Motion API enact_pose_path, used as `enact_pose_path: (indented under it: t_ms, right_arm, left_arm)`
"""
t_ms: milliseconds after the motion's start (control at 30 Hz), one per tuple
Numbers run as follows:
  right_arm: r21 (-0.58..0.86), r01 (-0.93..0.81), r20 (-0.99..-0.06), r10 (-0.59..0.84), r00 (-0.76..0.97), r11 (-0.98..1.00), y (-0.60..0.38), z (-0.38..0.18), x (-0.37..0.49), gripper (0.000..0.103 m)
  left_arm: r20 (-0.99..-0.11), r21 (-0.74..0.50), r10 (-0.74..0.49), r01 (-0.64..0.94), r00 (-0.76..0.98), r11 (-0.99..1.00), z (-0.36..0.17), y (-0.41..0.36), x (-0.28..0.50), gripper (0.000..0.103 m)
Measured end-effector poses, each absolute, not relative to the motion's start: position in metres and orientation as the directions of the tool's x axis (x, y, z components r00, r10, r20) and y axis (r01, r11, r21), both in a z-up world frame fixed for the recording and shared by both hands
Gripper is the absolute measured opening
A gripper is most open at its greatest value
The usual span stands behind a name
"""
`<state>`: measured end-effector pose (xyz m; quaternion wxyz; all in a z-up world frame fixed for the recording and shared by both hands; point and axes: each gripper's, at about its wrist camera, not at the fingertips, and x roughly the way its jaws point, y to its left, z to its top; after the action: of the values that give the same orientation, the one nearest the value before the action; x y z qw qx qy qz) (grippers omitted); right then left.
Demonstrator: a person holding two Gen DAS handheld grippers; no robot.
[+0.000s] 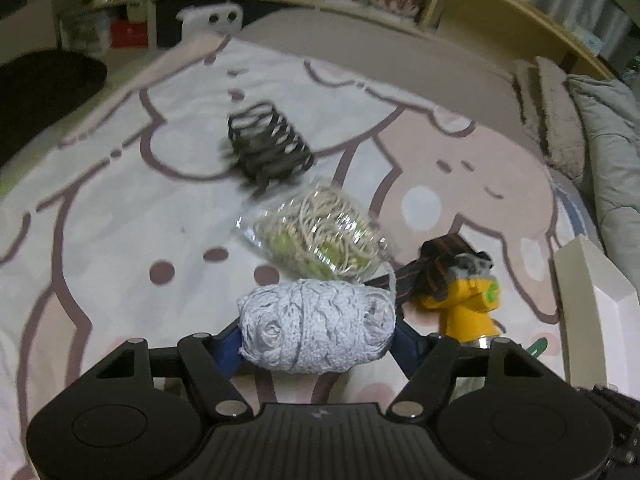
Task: Organize objects
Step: 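Grasp the white knit ball with the left gripper while the right grasps the green clip, then carry the knit ball and green clip over the white tray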
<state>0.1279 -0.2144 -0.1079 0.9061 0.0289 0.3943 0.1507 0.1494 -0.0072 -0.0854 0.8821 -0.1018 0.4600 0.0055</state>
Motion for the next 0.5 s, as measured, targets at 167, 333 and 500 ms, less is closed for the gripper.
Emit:
enact_pose_path:
  t_ms: [167,333,500]
  right_arm:
    - [0.209,-0.203,-0.685,0.292,0.668,0.956,-0.225,-0.094,0.127,0.025]
    - [0.226,-0.179,-0.670,0.286,0.685,0.957,-0.231,-0.082,0.125,0.025]
    - [0.250,-0.143,-0.665,0.277,0.694,0.958,-0.236,-0.070,0.123,0.025]
  left_arm:
    - [-0.785,-0.156,-0.084,-0.065,0.614,0.986,-0.068,-0.011,0.139,0.073]
    - [-0.763,-0.121,-0.080,-0.019,0.642,0.992,-0.055,-0.016,0.128,0.073]
    - [-0.739,-0.057,-0.067,0.036,0.670,0.998,-0.044,-0.025,0.120,0.073]
